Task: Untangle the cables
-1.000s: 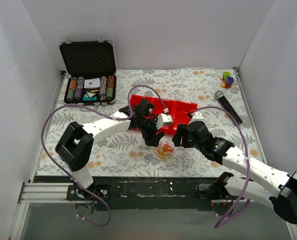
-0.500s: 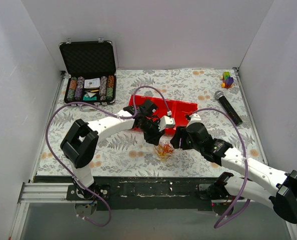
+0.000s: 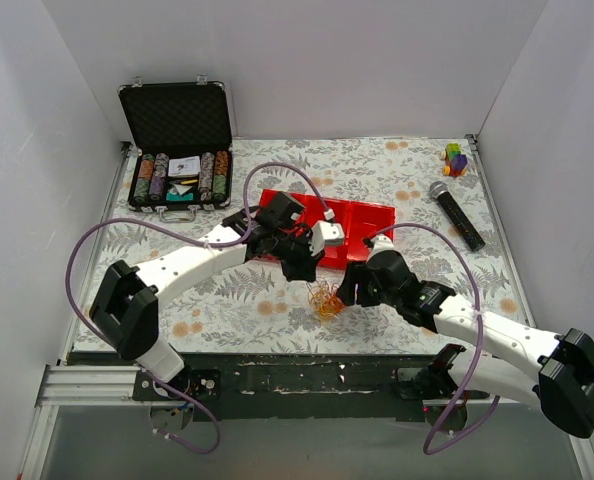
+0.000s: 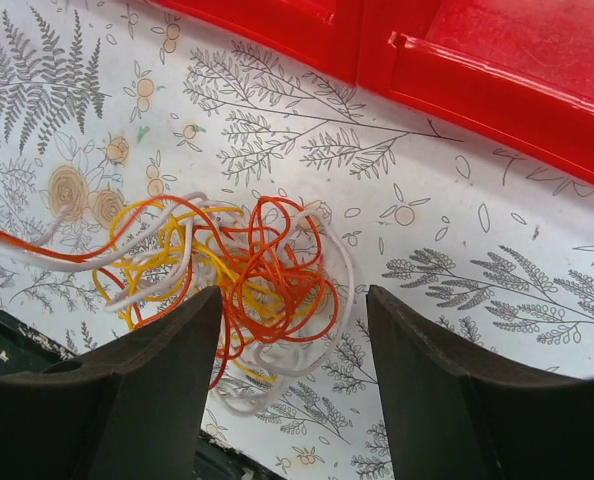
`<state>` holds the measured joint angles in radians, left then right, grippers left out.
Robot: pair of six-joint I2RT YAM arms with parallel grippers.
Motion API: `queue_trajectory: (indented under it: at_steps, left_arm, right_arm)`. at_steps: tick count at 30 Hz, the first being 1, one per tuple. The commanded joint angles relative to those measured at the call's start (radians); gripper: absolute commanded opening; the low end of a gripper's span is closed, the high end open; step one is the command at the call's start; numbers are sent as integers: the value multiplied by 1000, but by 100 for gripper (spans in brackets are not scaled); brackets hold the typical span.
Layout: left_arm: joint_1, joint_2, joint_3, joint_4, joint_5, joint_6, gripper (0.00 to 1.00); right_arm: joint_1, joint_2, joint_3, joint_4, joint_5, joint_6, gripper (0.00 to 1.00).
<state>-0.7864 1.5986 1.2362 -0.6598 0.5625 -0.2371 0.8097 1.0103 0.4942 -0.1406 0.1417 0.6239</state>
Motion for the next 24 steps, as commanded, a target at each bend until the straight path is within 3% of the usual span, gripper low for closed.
queue_trajectory:
  at_steps: [1,14,24]
  left_arm:
    - [-5,-155,20,28,-36,-103,0]
    - [-5,-183,35,-26,4,-179,0]
    - [-5,-196,147,-144,69,-173,0]
  right_arm:
    - [22,2,20,70,-11,-32,70]
    - [146,-144,15,257,-5,-202,82]
    - [204,20,58,470,68,-262,82]
